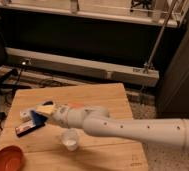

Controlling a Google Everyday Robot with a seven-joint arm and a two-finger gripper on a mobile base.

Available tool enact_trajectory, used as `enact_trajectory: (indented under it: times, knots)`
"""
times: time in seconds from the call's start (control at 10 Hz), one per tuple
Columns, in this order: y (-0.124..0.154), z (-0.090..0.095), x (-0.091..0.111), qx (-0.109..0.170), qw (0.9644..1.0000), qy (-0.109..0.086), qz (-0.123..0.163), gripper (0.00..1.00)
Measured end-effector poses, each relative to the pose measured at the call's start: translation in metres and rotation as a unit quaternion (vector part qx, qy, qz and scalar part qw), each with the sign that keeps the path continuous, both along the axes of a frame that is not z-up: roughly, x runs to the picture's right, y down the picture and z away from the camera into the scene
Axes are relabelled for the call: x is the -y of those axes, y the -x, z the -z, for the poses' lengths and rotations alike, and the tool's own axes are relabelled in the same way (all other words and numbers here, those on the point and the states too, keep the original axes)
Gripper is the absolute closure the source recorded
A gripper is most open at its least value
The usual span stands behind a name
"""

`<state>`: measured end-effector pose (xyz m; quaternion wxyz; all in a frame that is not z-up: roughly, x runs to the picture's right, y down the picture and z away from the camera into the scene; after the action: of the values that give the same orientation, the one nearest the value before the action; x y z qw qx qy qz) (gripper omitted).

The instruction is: Place the white sponge in the ceramic cup

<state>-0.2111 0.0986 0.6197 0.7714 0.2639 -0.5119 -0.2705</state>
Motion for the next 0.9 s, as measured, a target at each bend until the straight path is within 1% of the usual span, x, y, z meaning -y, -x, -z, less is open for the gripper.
enact_trajectory:
  times: [0.1,0.2,0.3,0.4,0.5,0.6,0.7,0.8,0.9]
  knots:
    - [-0.016,0.012,-0.002,0.009,0.9996,-0.017,-0.023,1.0]
    - [-0.034,0.024,-0.008,0.007,0.9985,-0.042,-0.036,1.0]
    - [-0.046,0.028,-0.012,-0.002,0.9976,-0.058,-0.036,1.0]
    - [-0.061,0.03,-0.021,-0.022,0.9964,-0.077,-0.026,1.0]
    - [-0.074,0.026,-0.032,-0.049,0.9946,-0.091,-0.005,1.0]
    - [-0.088,0.018,-0.041,-0.08,0.9919,-0.097,0.019,1.0]
    - [-0.101,0.009,-0.045,-0.107,0.9885,-0.1,0.037,1.0]
    - [-0.126,-0.006,-0.046,-0.161,0.9789,-0.103,0.072,1.0]
    - [-0.146,-0.012,-0.04,-0.202,0.9687,-0.108,0.095,1.0]
